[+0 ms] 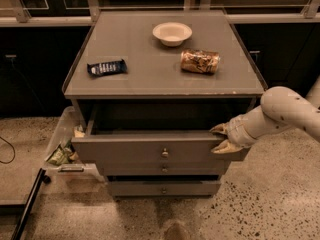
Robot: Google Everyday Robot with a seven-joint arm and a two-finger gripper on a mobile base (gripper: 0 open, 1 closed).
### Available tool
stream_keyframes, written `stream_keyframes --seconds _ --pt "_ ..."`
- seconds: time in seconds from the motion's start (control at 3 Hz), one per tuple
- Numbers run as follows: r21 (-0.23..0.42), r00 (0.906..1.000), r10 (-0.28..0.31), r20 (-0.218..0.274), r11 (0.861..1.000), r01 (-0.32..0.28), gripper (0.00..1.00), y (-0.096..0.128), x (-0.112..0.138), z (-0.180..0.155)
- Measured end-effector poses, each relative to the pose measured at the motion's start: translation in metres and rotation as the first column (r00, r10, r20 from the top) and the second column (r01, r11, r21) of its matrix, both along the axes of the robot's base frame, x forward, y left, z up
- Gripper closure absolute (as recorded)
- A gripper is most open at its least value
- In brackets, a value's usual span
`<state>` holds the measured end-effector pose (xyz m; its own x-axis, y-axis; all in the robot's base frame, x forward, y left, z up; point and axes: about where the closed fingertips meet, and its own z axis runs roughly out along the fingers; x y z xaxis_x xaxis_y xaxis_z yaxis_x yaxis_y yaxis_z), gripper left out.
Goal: Open top drawer
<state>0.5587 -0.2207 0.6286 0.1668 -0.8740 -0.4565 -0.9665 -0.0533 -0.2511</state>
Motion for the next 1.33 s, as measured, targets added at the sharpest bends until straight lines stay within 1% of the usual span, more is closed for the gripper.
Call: stream_keyframes --seconds 0.33,0.67,1.0,1.33 --pt "0.002 1.0 -0.002 -0.001 1.0 0.002 0.88 -0.001 -0.004 0.001" --pt "0.016 0.9998 0.005 0.021 1.0 -0.006 1.0 0.003 -0.011 0.012" --pt "0.016 0.9998 0.005 0.021 1.0 -0.006 0.81 0.003 -0.011 0.012" --pt "0.016 0.9998 0.005 0.021 1.0 -0.006 0.59 0.003 -0.011 0.012"
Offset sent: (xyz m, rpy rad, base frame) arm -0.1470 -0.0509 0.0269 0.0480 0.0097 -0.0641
